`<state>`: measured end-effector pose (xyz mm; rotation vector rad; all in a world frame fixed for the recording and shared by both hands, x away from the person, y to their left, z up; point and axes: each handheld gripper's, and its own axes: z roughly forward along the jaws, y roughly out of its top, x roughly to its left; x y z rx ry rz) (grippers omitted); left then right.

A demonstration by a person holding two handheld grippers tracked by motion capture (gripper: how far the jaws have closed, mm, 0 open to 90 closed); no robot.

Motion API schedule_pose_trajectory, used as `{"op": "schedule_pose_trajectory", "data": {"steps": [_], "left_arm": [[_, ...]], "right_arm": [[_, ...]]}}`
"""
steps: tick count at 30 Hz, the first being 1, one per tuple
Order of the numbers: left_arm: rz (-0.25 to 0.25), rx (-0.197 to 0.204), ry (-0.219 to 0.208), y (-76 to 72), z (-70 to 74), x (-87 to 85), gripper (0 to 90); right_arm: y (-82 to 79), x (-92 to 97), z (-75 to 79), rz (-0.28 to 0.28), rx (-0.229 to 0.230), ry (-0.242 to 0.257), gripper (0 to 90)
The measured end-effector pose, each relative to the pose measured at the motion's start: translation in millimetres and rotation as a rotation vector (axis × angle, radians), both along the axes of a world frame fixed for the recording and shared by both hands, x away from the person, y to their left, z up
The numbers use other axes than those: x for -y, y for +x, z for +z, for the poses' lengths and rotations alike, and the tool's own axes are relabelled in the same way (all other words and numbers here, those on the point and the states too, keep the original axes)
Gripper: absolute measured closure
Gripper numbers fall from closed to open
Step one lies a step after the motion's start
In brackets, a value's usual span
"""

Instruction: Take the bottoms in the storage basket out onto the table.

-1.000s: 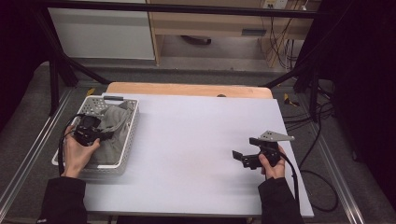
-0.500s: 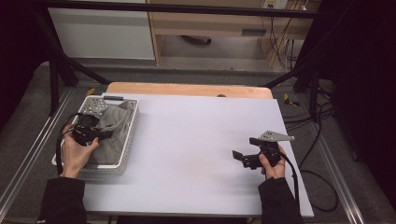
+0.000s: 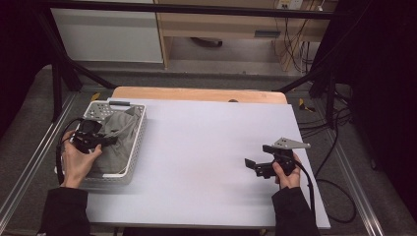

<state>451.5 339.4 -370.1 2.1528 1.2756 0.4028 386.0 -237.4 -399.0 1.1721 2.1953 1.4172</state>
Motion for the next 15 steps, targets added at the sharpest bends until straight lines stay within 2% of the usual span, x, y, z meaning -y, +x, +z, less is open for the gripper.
{"op": "schedule_pose_trajectory", "data": {"steps": [15], "left_arm": [[-0.004, 0.024, -0.021, -7.1, 13.3, -1.9, 76.2]], "right_arm": [[0.0, 0.0, 0.0, -0.001, 0.0, 0.0, 3.4]]}}
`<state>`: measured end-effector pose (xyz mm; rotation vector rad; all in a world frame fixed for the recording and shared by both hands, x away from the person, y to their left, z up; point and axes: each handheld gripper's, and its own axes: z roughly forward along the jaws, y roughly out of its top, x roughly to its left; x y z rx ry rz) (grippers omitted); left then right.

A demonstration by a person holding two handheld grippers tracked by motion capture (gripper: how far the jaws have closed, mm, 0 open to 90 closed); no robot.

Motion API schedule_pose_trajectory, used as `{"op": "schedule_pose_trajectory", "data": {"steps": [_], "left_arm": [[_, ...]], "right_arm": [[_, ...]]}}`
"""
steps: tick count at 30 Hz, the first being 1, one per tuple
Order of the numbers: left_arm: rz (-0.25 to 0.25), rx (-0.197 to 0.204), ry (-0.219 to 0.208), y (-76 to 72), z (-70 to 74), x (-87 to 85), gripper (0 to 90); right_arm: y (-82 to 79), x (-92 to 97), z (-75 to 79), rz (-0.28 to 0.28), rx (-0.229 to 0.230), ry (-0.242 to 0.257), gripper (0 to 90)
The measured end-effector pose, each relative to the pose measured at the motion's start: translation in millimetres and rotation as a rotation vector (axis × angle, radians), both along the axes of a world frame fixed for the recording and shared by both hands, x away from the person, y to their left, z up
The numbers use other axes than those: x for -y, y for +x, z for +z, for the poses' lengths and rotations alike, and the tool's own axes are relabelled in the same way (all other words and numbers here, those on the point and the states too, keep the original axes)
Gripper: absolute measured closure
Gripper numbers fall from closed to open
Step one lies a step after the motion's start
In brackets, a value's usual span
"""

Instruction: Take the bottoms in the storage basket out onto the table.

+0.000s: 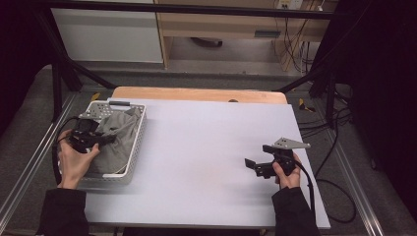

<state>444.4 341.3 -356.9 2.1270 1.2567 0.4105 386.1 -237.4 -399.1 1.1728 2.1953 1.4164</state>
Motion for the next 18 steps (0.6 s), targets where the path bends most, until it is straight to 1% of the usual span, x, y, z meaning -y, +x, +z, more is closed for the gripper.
{"op": "schedule_pose_trajectory", "data": {"steps": [4, 8, 12, 18], "left_arm": [[0.002, 0.008, -0.009, -2.1, 3.5, -0.8, 76.3], [0.0, 0.015, -0.006, -3.8, 6.2, -1.2, 76.3], [-0.005, 0.014, -0.02, -5.2, 8.5, -1.4, 76.4], [-0.006, 0.029, -0.028, -8.1, 13.3, -1.4, 76.4]], "right_arm": [[-0.1, 0.0, 0.1, 0.001, -0.001, 0.0, 3.4], [0.0, -0.1, 0.0, 0.001, -0.002, -0.001, 3.4], [0.1, 0.0, -0.1, 0.0, 0.0, -0.001, 3.4], [0.0, -0.1, -0.1, 0.002, -0.001, -0.002, 3.4]]}}
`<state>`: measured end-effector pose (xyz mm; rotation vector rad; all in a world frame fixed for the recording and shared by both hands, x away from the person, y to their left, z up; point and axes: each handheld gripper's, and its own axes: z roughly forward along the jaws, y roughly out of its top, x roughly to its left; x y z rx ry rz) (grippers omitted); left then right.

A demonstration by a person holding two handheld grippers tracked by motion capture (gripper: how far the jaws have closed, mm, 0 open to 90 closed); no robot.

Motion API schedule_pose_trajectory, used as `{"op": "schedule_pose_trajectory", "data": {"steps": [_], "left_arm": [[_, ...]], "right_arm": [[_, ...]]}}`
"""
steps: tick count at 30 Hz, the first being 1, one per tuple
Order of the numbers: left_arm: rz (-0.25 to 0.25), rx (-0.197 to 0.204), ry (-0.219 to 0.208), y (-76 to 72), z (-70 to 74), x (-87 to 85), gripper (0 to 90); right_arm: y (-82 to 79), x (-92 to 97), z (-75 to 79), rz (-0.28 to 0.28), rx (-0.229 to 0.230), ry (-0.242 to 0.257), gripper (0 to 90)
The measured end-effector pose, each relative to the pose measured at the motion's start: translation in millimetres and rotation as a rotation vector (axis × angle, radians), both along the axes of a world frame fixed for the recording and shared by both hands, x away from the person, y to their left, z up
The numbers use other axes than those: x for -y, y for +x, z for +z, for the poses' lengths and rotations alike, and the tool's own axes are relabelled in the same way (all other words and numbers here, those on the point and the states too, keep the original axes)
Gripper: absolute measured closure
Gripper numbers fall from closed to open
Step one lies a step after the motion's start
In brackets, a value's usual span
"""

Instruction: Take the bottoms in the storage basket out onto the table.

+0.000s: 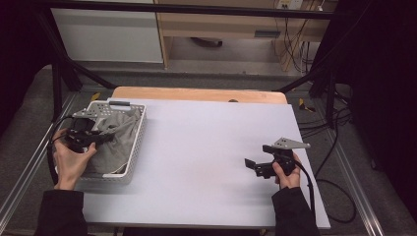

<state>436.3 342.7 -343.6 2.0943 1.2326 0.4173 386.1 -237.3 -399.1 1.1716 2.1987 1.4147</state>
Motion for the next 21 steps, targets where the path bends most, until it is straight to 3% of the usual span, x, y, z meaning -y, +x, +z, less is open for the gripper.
{"op": "schedule_pose_trajectory", "data": {"steps": [21], "left_arm": [[-0.01, 0.015, -0.018, -6.2, 10.3, -1.3, 76.7]], "right_arm": [[-0.1, 0.1, 0.1, -0.002, 0.001, 0.001, 3.4]]}}
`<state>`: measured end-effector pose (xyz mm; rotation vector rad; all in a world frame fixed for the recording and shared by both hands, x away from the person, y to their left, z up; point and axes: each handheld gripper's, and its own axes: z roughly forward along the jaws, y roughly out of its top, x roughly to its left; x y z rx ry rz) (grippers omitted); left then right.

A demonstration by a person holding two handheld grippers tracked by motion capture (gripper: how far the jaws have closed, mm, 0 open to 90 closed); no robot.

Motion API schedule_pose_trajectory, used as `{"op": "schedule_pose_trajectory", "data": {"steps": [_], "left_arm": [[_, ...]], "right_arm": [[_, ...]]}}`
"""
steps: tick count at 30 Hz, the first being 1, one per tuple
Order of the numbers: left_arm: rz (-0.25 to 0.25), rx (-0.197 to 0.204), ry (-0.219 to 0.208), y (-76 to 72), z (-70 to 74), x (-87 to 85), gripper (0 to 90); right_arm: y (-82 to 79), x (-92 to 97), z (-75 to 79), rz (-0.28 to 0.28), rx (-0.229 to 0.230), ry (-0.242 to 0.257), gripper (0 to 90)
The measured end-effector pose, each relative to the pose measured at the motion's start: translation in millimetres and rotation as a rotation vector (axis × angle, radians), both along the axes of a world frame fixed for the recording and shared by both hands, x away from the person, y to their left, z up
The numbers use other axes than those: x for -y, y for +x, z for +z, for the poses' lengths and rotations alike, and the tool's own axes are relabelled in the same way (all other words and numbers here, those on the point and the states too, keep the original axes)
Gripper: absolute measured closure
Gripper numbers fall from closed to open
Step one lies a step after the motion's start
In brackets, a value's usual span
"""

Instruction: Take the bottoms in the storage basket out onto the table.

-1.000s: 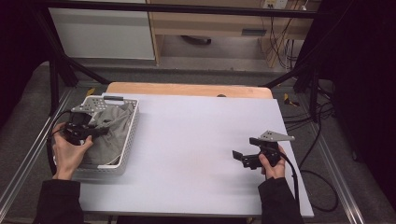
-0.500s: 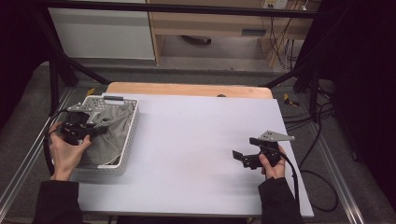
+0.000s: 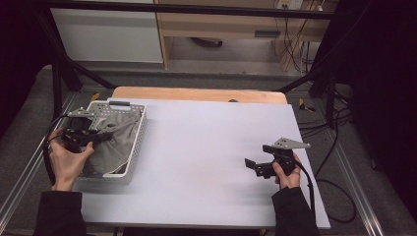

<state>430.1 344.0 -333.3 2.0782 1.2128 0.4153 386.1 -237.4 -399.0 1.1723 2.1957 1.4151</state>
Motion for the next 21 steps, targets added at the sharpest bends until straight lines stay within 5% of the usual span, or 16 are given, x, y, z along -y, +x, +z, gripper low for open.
{"op": "schedule_pose_trajectory", "data": {"steps": [21], "left_arm": [[-0.014, 0.015, -0.021, -8.6, 12.5, 1.9, 76.8]], "right_arm": [[0.0, 0.0, 0.0, 0.0, -0.001, 0.001, 3.4]]}}
